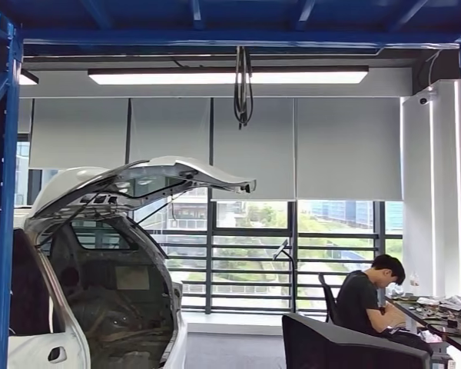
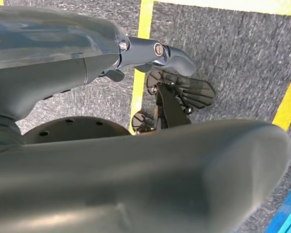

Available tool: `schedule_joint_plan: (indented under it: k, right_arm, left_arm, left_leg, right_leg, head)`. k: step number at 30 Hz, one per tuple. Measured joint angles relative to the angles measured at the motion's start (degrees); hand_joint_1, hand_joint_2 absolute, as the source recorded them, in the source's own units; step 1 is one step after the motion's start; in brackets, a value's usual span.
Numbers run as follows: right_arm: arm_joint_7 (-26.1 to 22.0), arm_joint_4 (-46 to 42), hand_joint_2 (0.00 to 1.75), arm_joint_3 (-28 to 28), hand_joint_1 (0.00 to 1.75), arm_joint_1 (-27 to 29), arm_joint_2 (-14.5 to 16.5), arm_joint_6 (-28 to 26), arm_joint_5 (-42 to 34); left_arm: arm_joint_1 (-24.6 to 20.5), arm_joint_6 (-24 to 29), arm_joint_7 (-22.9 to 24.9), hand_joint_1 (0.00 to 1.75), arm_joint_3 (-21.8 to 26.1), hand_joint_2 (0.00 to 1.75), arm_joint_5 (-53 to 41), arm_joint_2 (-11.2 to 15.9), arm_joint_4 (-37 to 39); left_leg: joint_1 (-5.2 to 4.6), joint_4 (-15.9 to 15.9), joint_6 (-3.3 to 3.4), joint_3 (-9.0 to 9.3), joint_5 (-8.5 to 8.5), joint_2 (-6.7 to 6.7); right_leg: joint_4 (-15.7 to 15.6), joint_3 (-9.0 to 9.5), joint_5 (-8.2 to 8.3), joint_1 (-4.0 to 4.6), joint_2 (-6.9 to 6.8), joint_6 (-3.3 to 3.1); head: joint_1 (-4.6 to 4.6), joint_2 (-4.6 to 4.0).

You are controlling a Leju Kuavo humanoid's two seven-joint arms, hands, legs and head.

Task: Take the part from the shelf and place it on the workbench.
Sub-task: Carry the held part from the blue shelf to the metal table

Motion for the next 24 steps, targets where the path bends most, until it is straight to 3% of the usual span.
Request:
schedule_joint_plan:
  k: [2, 3, 4, 6, 7, 8, 9, 12, 14, 17, 19, 21, 22, 23, 24]
  right_arm:
    - [0.1, 0.2, 1.75, 0.0, 1.75, -0.1, -0.1, 0.0, 0.0]
    - [0.1, 0.3, 1.75, 0.1, 1.75, -0.1, -0.1, 0.0, 0.0]
    - [0.1, 0.4, 1.75, 0.1, 1.75, -0.1, -0.1, 0.0, 0.0]
    - [0.1, 0.6, 1.75, 0.1, 1.75, -0.1, -0.1, 0.0, 0.0]
    - [0.1, 0.7, 1.75, 0.1, 1.75, -0.1, -0.1, 0.0, 0.0]
    - [0.2, 0.8, 1.75, 0.1, 1.75, -0.1, -0.1, 0.0, 0.0]
    - [0.2, 0.9, 1.75, 0.1, 1.75, -0.1, -0.1, 0.0, 0.0]
    - [0.2, 0.9, 1.75, 0.2, 1.75, -0.2, -0.1, 0.1, 0.0]
    - [0.2, 1.0, 1.75, 0.4, 1.75, -0.2, -0.2, 0.2, -0.1]
    - [0.2, 1.2, 1.75, 0.7, 1.75, -0.4, -0.5, 0.5, -0.2]
    - [0.0, 1.3, 1.75, 0.8, 1.75, -0.6, -0.8, 0.6, -0.4]
    - [-0.2, 1.5, 1.75, 0.9, 1.75, -0.9, -1.1, 0.8, -0.8]
    - [-0.3, 1.6, 1.75, 1.0, 1.75, -1.0, -1.2, 0.9, -1.0]
    - [-0.4, 1.7, 1.75, 1.0, 1.75, -1.1, -1.3, 1.0, -1.1]
    - [-0.4, 1.7, 1.75, 1.1, 1.75, -1.2, -1.4, 1.0, -1.2]
  left_arm:
    - [0.0, -0.1, 0.0, 0.00, 0.0, 1.75, 0.0, 0.0, 0.0]
    - [0.1, -0.1, -0.1, 0.00, 0.0, 1.75, 0.0, 0.0, 0.0]
    - [0.1, -0.1, -0.1, 0.00, 0.0, 1.75, -0.1, 0.0, 0.0]
    - [0.1, -0.2, -0.1, 0.00, 0.0, 1.75, -0.1, 0.0, 0.0]
    - [0.1, -0.2, -0.2, 0.00, 0.0, 1.75, -0.1, 0.0, 0.0]
    - [0.1, -0.2, -0.2, 0.00, 0.0, 1.75, -0.2, 0.0, 0.0]
    - [0.1, -0.2, -0.2, 0.00, 0.0, 1.75, -0.2, 0.0, 0.0]
    - [0.0, -0.2, -0.2, 0.00, 0.0, 1.75, -0.2, 0.0, 0.0]
    - [-0.1, -0.2, -0.1, 0.00, 0.0, 1.75, -0.2, 0.1, 0.0]
    - [-0.1, -0.5, 0.4, 0.00, 0.0, 1.75, 0.0, 0.1, 0.0]
    - [-0.2, -0.7, 0.8, 0.00, 0.0, 1.75, 0.1, 0.1, 0.0]
    - [-0.2, -1.0, 1.0, 0.00, 0.0, 1.75, 0.2, 0.1, 0.0]
    - [-0.2, -1.1, 1.2, 0.00, 0.0, 1.75, 0.1, 0.1, 0.0]
    - [-0.2, -1.1, 1.3, 0.00, 0.0, 1.75, 0.1, 0.1, 0.0]
    - [-0.2, -1.1, 1.4, 0.00, 0.0, 1.75, 0.1, 0.1, 0.0]
  left_leg:
    - [0.12, 0.2, -0.76, -0.29, -0.33, 0.03]
    - [0.15, 1.2, -1.01, -0.66, -1.48, 0.04]
    - [0.19, 3.2, -1.19, -1.37, -3.37, 0.06]
    - [0.23, 10.3, -1.45, -3.61, -7.92, 0.07]
    - [0.24, 13.5, -1.53, -4.44, -9.38, 0.07]
    - [0.23, 15.1, -1.56, -4.50, -9.81, 0.07]
    - [0.23, 14.5, -1.50, -3.58, -9.17, 0.08]
    - [0.12, 3.6, -0.94, 3.39, -5.06, 0.08]
    - [-0.11, -0.9, -0.50, 5.68, -4.23, 0.06]
    - [-0.14, -1.4, 0.33, 5.08, -3.44, 0.20]
    - [0.09, -1.7, 1.18, 4.18, -2.39, 0.42]
    - [0.01, -1.6, 1.68, 2.96, -1.42, 0.55]
    - [-0.06, -1.6, 1.73, 2.29, -0.95, 0.60]
    - [-0.13, -1.5, 1.74, 1.65, -0.52, 0.64]
    - [-0.19, -1.3, 1.73, 1.02, -0.11, 0.66]
  right_leg:
    - [-0.4, -0.41, 0.50, -0.12, -0.13, -0.91]
    - [-0.5, -0.64, 0.83, -0.21, -0.24, -1.44]
    - [-0.7, -0.92, 1.16, -0.29, -0.37, -1.96]
    - [-0.6, -1.71, 1.67, -0.11, -0.63, -2.51]
    - [-0.4, -2.14, 1.90, 0.00, -0.74, -2.64]
    - [-0.2, -2.61, 2.13, 0.08, -0.83, -2.68]
    - [0.0, -3.04, 2.30, 0.13, -0.87, -2.65]
    - [0.7, -4.04, 2.68, 0.25, -0.88, -2.27]
    - [0.9, -4.51, 3.20, 0.33, -0.91, -1.64]
    - [1.0, -5.02, 3.63, 0.26, -0.78, -0.52]
    - [3.5, -5.93, 0.71, 0.16, -0.57, 0.12]
    - [10.2, -7.82, -4.49, 0.00, -0.50, 0.59]
    - [13.8, -8.64, -6.34, -0.04, -0.51, 0.75]
    - [16.1, -8.81, -6.96, -0.04, -0.51, 0.84]
    - [16.2, -8.00, -6.31, -0.03, -0.50, 0.84]
  head:
    - [0.01, 0.00]
    - [0.01, -0.01]
    - [0.01, -0.01]
    - [0.01, -0.01]
    - [0.01, -0.01]
    - [0.01, -0.01]
    - [0.00, -0.01]
    - [0.01, -0.01]
    - [0.01, -0.01]
    - [-0.01, -0.01]
    - [-0.01, -0.01]
    - [-0.01, -0.01]
    - [-0.02, -0.01]
    - [-0.02, -0.01]
    - [-0.02, -0.01]
